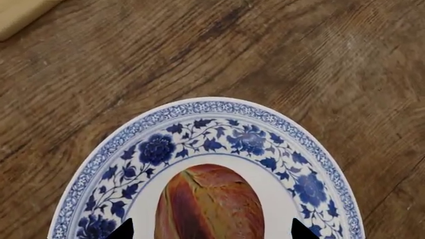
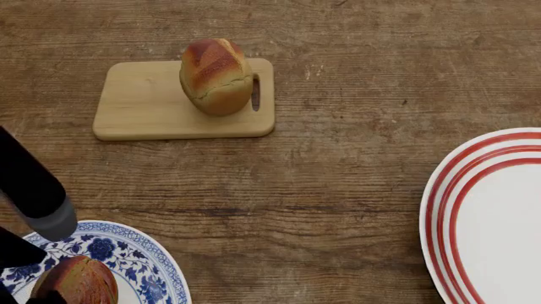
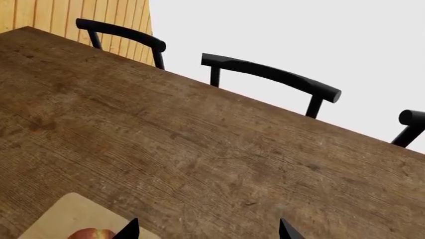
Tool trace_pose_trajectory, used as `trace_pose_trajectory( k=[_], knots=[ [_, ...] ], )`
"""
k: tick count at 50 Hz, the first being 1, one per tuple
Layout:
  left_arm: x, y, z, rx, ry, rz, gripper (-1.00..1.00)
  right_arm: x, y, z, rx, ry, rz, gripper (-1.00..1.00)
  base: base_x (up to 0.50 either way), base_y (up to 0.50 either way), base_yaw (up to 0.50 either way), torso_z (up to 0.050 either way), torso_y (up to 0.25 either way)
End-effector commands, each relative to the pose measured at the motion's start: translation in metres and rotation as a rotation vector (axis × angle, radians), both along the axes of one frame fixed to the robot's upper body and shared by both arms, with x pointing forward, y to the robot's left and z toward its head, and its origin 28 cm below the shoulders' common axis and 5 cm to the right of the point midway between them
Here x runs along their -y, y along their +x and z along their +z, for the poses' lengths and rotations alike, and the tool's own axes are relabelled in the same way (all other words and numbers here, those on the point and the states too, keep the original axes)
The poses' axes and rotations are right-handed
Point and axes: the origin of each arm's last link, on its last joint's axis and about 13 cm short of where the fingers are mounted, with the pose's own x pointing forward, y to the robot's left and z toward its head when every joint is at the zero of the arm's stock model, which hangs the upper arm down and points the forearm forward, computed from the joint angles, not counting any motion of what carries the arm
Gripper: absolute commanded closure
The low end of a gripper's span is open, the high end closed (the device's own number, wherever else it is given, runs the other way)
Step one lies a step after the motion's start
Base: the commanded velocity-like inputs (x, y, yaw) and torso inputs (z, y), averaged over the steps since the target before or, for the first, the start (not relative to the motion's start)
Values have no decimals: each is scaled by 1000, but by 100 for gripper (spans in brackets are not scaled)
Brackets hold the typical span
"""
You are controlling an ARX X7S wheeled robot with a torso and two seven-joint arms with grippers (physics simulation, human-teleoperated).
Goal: Place all breads on the cutting board.
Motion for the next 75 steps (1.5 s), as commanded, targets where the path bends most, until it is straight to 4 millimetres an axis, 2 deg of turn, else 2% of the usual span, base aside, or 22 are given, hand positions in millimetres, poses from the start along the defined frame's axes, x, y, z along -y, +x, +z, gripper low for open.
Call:
trace_pose_trajectory(
  k=[1,14,22,34,35,45,57,63,68,72,75],
  knots=[
    [1,5,-8,-8,-3,-1,-100,-1,0,0,-4,11,7,-100,0,0,0,0,0],
    [2,3,-12,-34,4,-12,-100,1,0,-4,-8,11,-4,-100,0,0,0,0,0],
    [1,1,-24,-60,19,-6,-100,1,-2,-7,-14,4,-7,-100,0,0,0,0,0],
    [-1,4,-23,-36,25,22,-100,2,-1,-9,-20,3,-10,-100,0,0,0,0,0],
    [-1,5,-23,-17,29,38,100,2,-1,-9,-20,3,-10,-100,0,0,0,0,0],
    [-1,5,-10,23,1,33,100,2,-1,-9,-25,-8,-12,-100,0,0,0,0,0],
    [-6,10,33,128,-42,37,100,2,1,-7,-19,-4,-12,-100,0,0,0,0,0],
    [-13,26,59,191,-52,47,100,3,1,-8,-20,0,-16,-100,0,0,0,0,0],
    [-16,50,68,204,-41,53,100,2,2,-11,-20,3,-13,-100,0,0,0,0,0],
    [-13,58,69,206,-34,39,100,3,4,-15,-21,15,-19,-100,0,0,0,0,0],
    [-14,77,74,208,-29,60,100,2,3,-16,-21,16,-14,-100,0,0,0,0,0]
  ],
)
